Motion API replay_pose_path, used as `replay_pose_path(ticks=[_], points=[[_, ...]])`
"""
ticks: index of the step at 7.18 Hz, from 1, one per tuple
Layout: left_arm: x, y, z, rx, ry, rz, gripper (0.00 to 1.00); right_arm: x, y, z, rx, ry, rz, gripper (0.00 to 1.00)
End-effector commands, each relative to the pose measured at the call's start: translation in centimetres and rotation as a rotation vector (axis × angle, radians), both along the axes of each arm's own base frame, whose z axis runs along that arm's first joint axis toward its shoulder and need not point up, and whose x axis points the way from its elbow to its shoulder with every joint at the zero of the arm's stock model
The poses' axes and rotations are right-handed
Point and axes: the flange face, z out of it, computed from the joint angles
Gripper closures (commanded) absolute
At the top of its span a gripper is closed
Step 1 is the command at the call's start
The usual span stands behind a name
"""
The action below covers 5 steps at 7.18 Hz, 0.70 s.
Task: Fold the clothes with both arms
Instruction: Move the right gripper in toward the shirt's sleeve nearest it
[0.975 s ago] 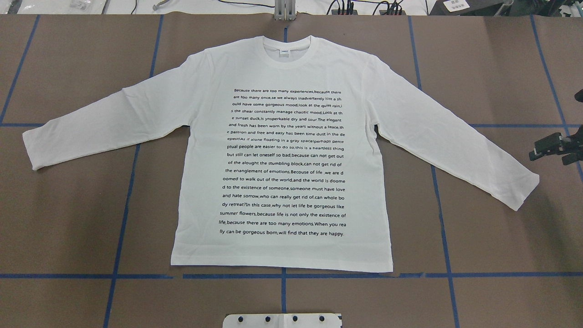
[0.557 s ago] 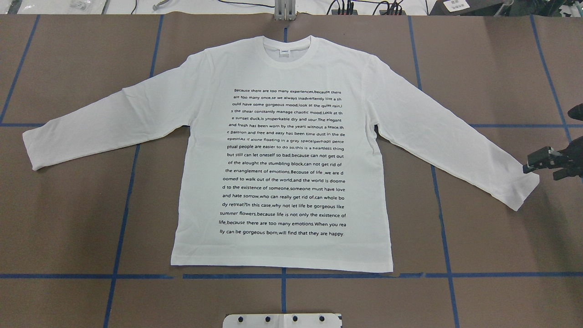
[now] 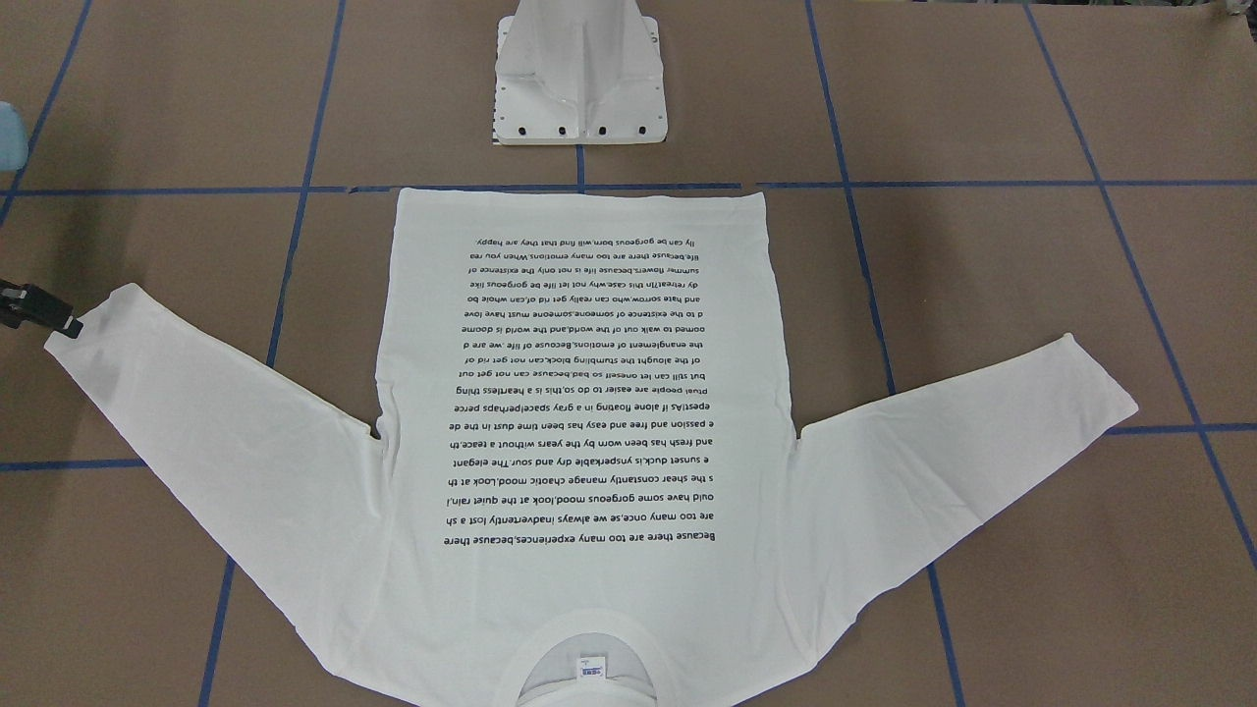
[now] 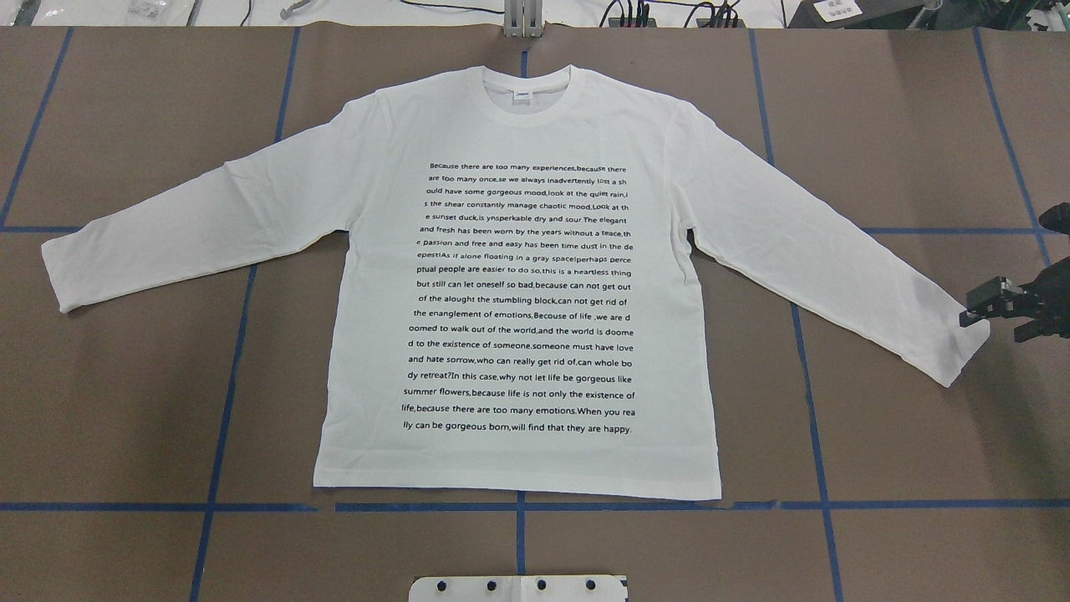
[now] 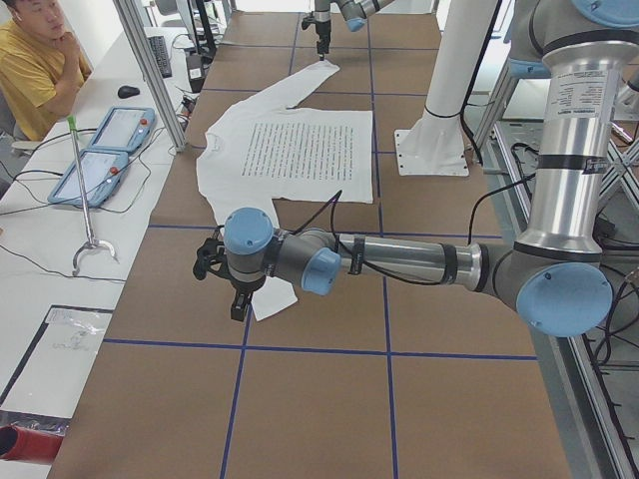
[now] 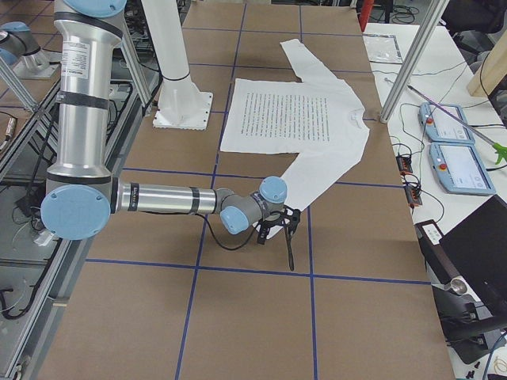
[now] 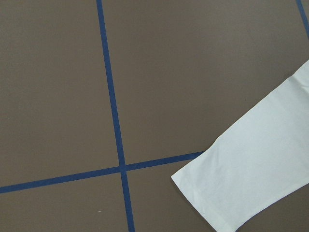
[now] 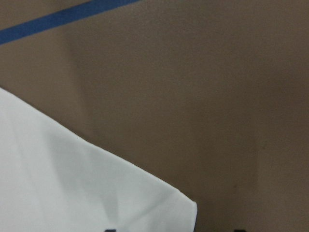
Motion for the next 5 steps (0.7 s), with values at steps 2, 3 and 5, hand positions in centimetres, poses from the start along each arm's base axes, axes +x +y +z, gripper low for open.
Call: replay_pose_path(ticks=[2,3,5], points=[[0.0,0.0,-0.15,0.005,-0.001,0.001,0.0,-0.3,-0.18,0.79,-0.024,0.006,0.006,0.3],[0.0,0.0,-0.23,0.009,-0.001,0.003,0.0,-0.54,-0.47,0.61,-0.04,0.006,0.021,0.45],[-0.03,0.12,-0.05,0.008,-0.005,0.004,0.0,-0.87,-0.92,0.11,-0.044,0.002,0.03,0.9]])
